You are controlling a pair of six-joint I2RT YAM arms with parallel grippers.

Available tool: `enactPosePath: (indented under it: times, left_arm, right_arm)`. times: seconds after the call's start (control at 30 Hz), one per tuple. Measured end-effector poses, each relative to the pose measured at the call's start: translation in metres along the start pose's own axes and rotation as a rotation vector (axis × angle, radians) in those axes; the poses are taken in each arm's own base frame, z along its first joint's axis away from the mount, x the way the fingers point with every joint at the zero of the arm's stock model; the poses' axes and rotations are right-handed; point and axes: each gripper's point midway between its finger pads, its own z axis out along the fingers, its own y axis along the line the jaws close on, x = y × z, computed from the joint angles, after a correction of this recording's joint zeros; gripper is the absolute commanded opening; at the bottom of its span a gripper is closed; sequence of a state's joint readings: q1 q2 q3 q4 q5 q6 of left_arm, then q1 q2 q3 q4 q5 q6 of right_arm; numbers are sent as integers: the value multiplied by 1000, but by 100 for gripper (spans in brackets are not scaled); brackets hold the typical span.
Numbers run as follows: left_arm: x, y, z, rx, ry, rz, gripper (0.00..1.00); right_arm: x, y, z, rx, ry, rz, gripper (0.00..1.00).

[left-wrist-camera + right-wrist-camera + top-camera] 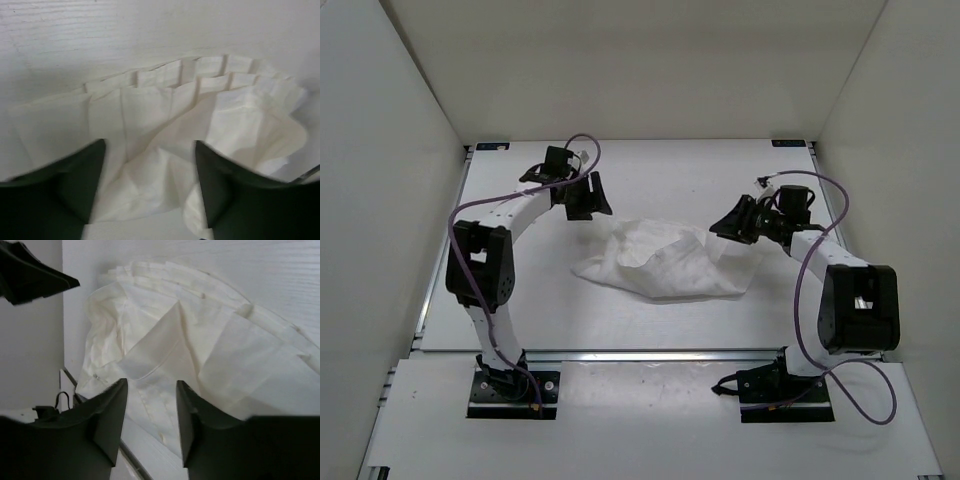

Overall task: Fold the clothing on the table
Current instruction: Fold the skirt

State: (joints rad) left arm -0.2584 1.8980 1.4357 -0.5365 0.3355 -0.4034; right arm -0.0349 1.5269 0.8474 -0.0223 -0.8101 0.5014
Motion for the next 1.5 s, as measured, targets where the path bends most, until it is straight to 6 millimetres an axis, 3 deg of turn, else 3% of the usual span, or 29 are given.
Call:
enactPosePath:
  times: [0.07, 0.17, 0.27, 0.33, 0.47, 0.63, 0.73, 0.8, 1.0, 1.3, 1.43, 1.5]
  left_arm:
    - [-6, -10, -16, 28, -39, 0, 32]
    - [-2, -36, -47, 109, -111, 29, 27]
    - [19, -67, -65, 190, -132, 66, 15]
    - [38, -81, -63, 229, -107, 80, 0]
    - [69, -79, -39, 229, -11, 72, 0]
    - [78, -62, -7, 192, 57, 32, 24]
    - [67, -61, 9, 164, 70, 40, 43]
    - [54, -65, 17, 135, 57, 65, 47]
    - [24, -70, 23, 48, 2, 137, 62]
    - [26, -44, 23, -89, 24, 200, 61]
    - [21, -40, 30, -117, 35, 236, 53]
    - [22, -38, 33, -124, 47, 251, 38]
  right_arm:
    - [7, 14, 2, -24, 17, -49, 29]
    - [24, 38, 7, -65, 63, -116, 54]
    - [46, 52, 12, -80, 114, -164, 66]
    - [58, 54, 16, -60, 143, -188, 67]
    - [68, 44, 19, 7, 177, -203, 72]
    - [47, 38, 36, 103, 189, -228, 74]
    - [25, 40, 54, 146, 195, -245, 74]
    - [16, 39, 65, 181, 207, -264, 71]
    - [24, 29, 88, 318, 315, -320, 67]
    - [34, -1, 64, 482, 411, -264, 67]
    - [30, -5, 54, 514, 420, -250, 49]
    - [30, -6, 51, 524, 426, -246, 37]
